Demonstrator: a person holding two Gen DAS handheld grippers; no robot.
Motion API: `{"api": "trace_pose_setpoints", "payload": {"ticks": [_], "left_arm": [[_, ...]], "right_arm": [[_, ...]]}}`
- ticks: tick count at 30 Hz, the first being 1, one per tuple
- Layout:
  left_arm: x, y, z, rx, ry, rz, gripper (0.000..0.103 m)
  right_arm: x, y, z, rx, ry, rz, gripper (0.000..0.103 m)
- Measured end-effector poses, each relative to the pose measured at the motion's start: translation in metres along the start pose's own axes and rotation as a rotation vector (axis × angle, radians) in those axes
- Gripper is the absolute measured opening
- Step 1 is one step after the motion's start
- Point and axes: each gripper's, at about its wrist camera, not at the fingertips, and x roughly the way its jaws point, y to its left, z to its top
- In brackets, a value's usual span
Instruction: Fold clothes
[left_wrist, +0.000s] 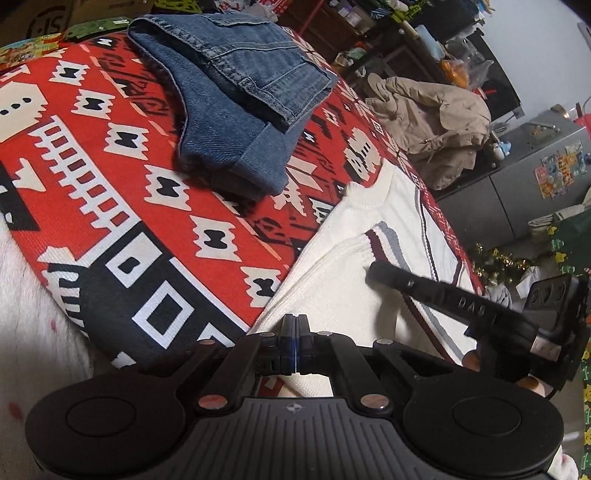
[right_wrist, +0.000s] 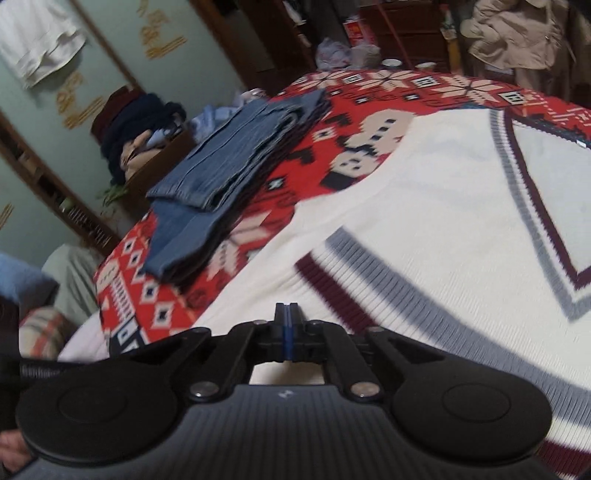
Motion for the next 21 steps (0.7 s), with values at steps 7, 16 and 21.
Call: {"api": "trace_pose_setpoints", "payload": {"ticks": [7,16,21], "left_arm": [[0.000,0.001,-0.001,-0.011,-0.003,-0.002,0.002],[0.000,-0.002,-0.002,0.029,-0.011,0.008,0.002],[-0.005,-0.008,-0.002,0.036,-0.012,0.007,0.002]], "right_arm": [[0.002,0.041,-0.006,-0.079,0.040,0.104,0.000],[0.016,0.015,0.011,-0.035,-0.015,-0.019,0.000],[-0.011,0.004,0.023,0.003,-0.077,-0.013,0.000]]}}
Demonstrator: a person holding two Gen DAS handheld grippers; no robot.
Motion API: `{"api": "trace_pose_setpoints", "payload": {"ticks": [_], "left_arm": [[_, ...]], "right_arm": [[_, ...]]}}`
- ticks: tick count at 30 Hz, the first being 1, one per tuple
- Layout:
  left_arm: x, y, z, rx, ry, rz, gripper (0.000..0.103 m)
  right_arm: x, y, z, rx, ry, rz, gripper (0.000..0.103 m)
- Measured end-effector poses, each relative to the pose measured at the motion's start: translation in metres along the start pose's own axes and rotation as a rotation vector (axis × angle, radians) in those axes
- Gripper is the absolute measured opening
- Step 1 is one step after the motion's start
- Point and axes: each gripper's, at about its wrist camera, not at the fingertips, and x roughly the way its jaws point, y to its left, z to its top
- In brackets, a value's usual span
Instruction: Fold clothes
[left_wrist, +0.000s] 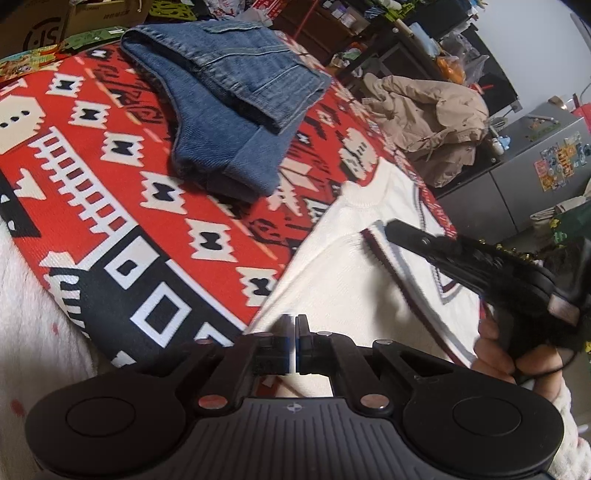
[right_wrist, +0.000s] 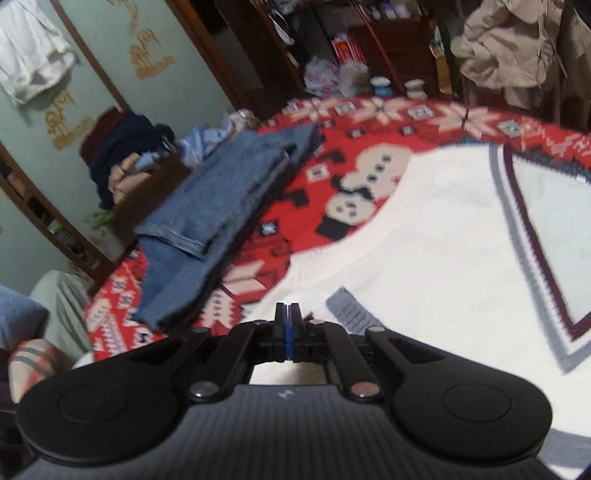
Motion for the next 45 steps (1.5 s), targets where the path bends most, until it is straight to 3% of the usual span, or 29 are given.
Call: {"api": "trace_pose_setpoints", "payload": {"ticks": [5,10,14,17,21,29,33,42,45], "left_arm": [[0.001,-0.015,-0.003,-0.013,0.035,-0.081,0.002],[0.022,-0.033,-0.017,0.043,0.091,-0.038,0.002],[0.022,-0.036,-0.021,0.067,0.090,-0.012,0.002],[0.020,-0.034,-0.020,0.054,0.090,0.000,0.002],[0.014,-0.044,-0.020,0.062,0.082,0.008,0.002],[0.023,-0.066,-0.037,0.113,0.137,-0.002,0.002],[0.032,-0.066,-0.044,0.137,0.155,0.015,0.002],[0.027,-0.072,-0.046,0.155,0.148,0.043,0.002],[0.024,-0.076,-0.047,0.154,0.147,0.023,0.002]], "right_arm": [[-0.021,0.002,-0.025,0.006,0.076,0.059,0.000],[-0.019,0.007,-0.050,-0.021,0.148,0.094,0.000],[-0.015,-0.002,-0.046,-0.021,0.112,0.067,0.000],[-0.014,-0.017,-0.032,-0.006,0.064,0.000,0.000],[-0.029,-0.023,-0.025,0.018,0.021,0.024,0.000],[-0.050,0.000,-0.063,-0.041,0.128,0.125,0.001],[-0.046,-0.006,-0.071,-0.029,0.151,0.110,0.000],[-0.040,-0.042,-0.032,0.031,0.058,-0.017,0.001],[-0.053,-0.046,-0.027,0.062,0.019,0.035,0.001]]}}
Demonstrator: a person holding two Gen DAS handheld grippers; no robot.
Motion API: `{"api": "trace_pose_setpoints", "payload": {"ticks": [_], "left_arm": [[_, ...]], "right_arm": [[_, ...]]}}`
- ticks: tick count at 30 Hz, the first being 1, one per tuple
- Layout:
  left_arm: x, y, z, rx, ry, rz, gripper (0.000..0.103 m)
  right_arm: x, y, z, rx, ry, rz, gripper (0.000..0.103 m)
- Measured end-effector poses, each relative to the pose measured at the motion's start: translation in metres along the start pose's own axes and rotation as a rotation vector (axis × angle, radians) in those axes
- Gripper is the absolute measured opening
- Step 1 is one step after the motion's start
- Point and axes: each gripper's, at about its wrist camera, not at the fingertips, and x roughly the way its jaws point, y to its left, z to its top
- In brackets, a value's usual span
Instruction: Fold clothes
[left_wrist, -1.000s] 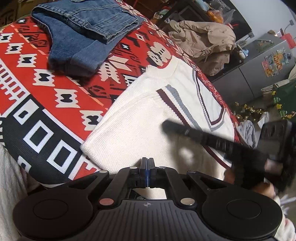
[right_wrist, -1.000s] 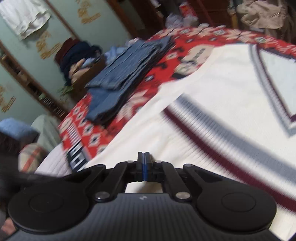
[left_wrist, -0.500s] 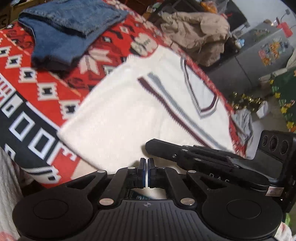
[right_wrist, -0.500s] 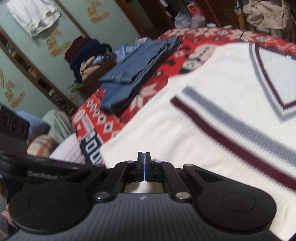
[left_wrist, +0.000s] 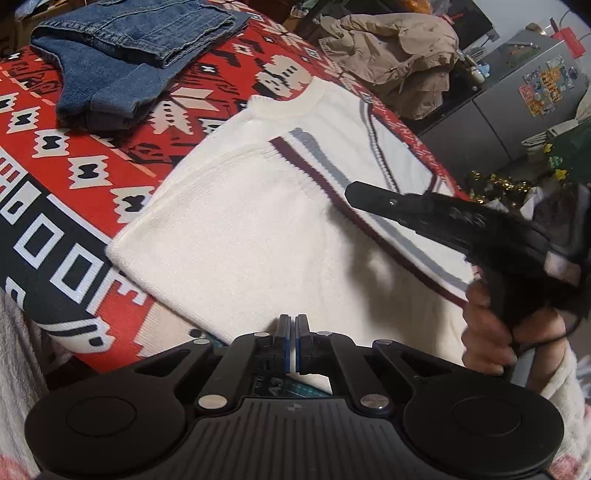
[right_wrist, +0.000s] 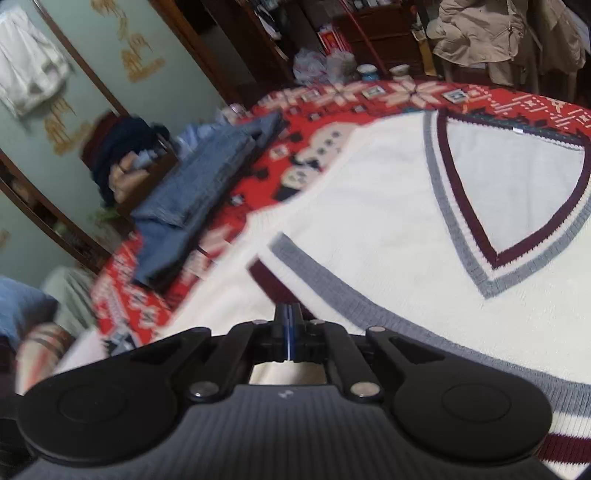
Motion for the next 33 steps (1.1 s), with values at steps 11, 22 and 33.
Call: {"api": "trace_pose_setpoints", "payload": {"ticks": [11,22,33], "left_arm": [[0.010,-0.005,-0.005,0.029,0.015,0.018,0.002],[0.008,-0.005,-0.005,0.035,0.011,0.028,0.002],[0.013,-0.013,-0.008,0.069,0.026,0.004,0.002]], "right_arm": [[-0.005,0.020,-0.053,-0.051,0.137,0.095,0.001],[0.002,-0.013,-0.013,0.028,0.003,-0.001,0.001],[-0.022,0.010,-0.058,-0.079,0.114,0.071,0.002]]}}
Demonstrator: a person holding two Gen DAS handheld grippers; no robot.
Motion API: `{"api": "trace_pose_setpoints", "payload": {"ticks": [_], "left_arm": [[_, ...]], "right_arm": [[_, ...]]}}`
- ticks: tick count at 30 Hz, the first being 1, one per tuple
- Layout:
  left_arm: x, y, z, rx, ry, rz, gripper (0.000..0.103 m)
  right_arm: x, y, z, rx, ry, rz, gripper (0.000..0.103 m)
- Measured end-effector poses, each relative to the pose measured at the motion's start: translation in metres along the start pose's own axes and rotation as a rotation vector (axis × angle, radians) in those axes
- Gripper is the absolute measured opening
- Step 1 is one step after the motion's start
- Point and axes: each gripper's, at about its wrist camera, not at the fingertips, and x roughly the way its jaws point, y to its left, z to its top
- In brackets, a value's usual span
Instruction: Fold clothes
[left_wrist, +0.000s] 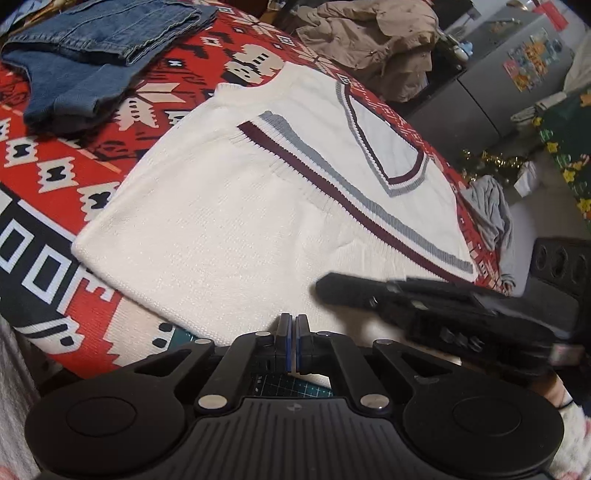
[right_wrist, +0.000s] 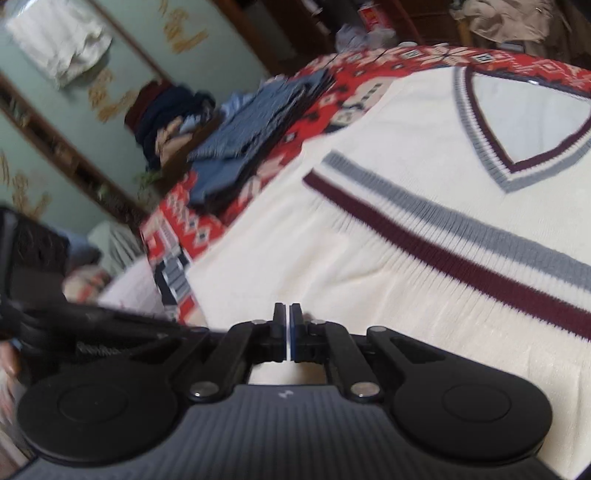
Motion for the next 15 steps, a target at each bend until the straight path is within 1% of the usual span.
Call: {"api": "trace_pose_setpoints", "payload": {"ticks": [1,7,9,11,12,15], "left_arm": [[0.000,0.001,0.000,-0.004,0.002,-0.001,0.002],[-0.002,0.003,0.000,-0.013,0.009,0.001,0.002],[-0.003,0.000,0.001,-0.013,0.018,-0.020,0.002],[-0.003,-0.004,0.003,-0.011,0.027,-0.051,0.002],[-0.001,-0.007,0.003,-0.003,0.035,-0.061,0.002],[0.006,-0.018,0.004,0.030,0.065,-0.084,0.002]], "right_arm": [[0.001,-0.004,0.002,0.004,-0.006,-0.013,0.000],[-0.002,-0.040,0.031,0.093,-0.097,-0.082,0.000],[-0.011,-0.041,0.035,0.095,-0.125,-0.088,0.002],[-0.024,-0.037,0.033,0.090,-0.146,-0.073,0.002],[-0.030,-0.035,0.029,0.090,-0.145,-0.060,0.005],[-0.040,-0.024,0.009,0.068,-0.103,-0.030,0.006]]}}
